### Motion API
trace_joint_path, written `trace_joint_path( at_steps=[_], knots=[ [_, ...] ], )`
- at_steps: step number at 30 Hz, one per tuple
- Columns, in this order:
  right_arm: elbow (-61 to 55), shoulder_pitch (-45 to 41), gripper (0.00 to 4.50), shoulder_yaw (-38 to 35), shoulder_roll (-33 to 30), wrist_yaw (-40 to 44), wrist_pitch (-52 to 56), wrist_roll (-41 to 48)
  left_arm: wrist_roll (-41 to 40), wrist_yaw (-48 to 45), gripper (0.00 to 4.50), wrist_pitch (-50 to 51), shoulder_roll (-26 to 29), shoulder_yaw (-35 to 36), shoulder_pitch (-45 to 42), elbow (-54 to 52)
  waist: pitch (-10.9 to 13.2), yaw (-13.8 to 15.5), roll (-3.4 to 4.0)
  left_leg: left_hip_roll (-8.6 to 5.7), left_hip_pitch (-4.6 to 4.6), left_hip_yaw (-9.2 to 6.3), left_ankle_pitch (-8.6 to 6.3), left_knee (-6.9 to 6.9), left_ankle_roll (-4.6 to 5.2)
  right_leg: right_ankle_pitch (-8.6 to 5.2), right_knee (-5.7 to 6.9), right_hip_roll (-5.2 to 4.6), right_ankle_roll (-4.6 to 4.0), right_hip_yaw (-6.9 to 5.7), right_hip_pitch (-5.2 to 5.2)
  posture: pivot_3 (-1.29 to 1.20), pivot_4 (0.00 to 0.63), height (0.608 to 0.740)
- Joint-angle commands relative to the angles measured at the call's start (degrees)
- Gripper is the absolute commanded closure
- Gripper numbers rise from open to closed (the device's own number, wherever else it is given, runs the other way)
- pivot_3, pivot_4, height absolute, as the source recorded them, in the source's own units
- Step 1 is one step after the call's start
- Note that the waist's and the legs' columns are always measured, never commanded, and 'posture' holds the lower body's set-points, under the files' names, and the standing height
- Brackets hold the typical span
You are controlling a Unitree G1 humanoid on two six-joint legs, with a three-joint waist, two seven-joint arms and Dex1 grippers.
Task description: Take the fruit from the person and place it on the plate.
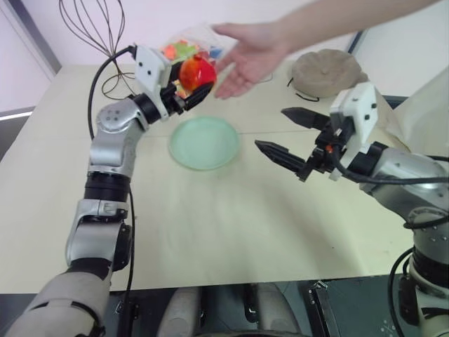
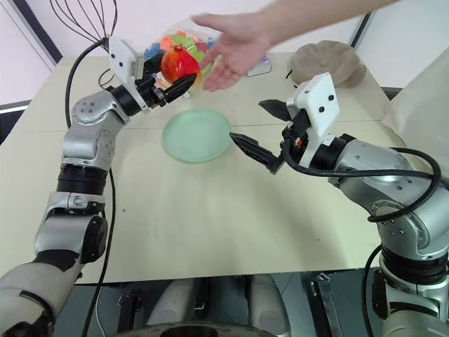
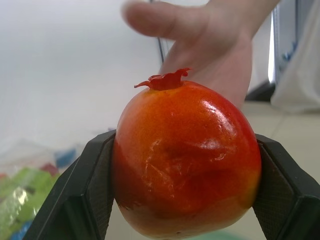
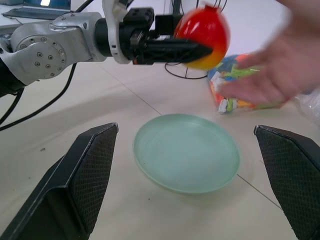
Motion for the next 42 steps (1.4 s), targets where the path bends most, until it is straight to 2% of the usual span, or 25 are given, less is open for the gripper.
trace_joint_path(
  at_steps=[1, 7, 24, 26, 27, 35, 42],
  knots=[
    [-1.5, -0.1, 0.00, -0.7, -0.3, -0.2, -1.5, -0.3, 0.9, -2.1, 1.46, 2.5, 1.1, -0.8, -0.8, 1.8, 0.0, 0.1, 0.00, 0.00, -0.01, 0.00, 0.00, 0.00, 0.00, 0.00, 0.00, 0.00, 0.00, 0.00, 0.00, 0.00, 0.150, 0.740],
    [-1.8, 0.5, 0.00, -0.7, -0.1, -0.7, -1.7, -0.3, 3.4, -2.5, 1.46, 2.7, 0.1, -1.8, 0.2, 9.4, 0.0, 0.1, 0.00, -0.02, -0.04, 0.00, -0.01, 0.02, 0.02, 0.00, -0.02, -0.04, 0.01, -0.01, 0.00, 0.00, 0.150, 0.740],
    [-4.2, 2.8, 0.00, -2.0, -0.7, -3.5, -1.0, 2.0, 8.6, -1.3, 1.46, -8.5, -3.3, -2.6, 3.7, 25.4, 0.0, 0.2, -0.02, -0.01, -0.12, -0.02, -0.01, 0.02, 0.02, 0.02, -0.01, -0.18, 0.03, 0.00, -0.09, 0.00, 0.150, 0.740],
    [-4.2, 3.0, 0.00, -2.1, -0.7, -3.6, -1.0, 2.1, 8.8, -1.3, 0.46, -9.1, -3.4, -2.5, 3.6, 26.0, 0.0, 0.2, -0.02, -0.01, -0.12, -0.02, -0.01, 0.02, 0.02, 0.03, -0.02, -0.19, 0.04, 0.01, -0.09, 0.00, 0.150, 0.740],
    [-4.3, 3.1, 0.00, -2.1, -0.8, -3.7, -1.0, 2.2, 8.8, -1.3, 0.10, -9.2, -3.5, -2.4, 3.6, 26.0, 0.0, 0.2, -0.02, -0.01, -0.12, -0.02, -0.01, 0.02, 0.02, 0.03, -0.02, -0.19, 0.04, 0.02, -0.09, 0.00, 0.150, 0.740],
    [-4.1, 3.4, 0.00, -1.9, -1.1, -4.0, -1.6, 2.4, 6.1, -3.7, 0.04, -8.8, -3.7, -0.3, 3.6, 23.1, 0.0, 0.2, -0.02, -0.01, -0.22, -0.02, -0.01, 0.02, 0.02, 0.04, -0.02, -0.18, 0.05, 0.00, -0.16, 0.00, 0.150, 0.740],
    [-3.5, 3.1, 0.00, -1.4, -0.9, -3.7, -2.2, 1.8, 3.1, -5.3, 0.04, -3.4, -1.6, 1.6, 5.9, 12.1, 0.0, 0.1, -0.02, -0.01, -0.30, -0.03, -0.01, 0.04, 0.02, 0.04, -0.01, -0.18, 0.06, 0.03, -0.24, 0.00, 0.150, 0.740]
  ],
)
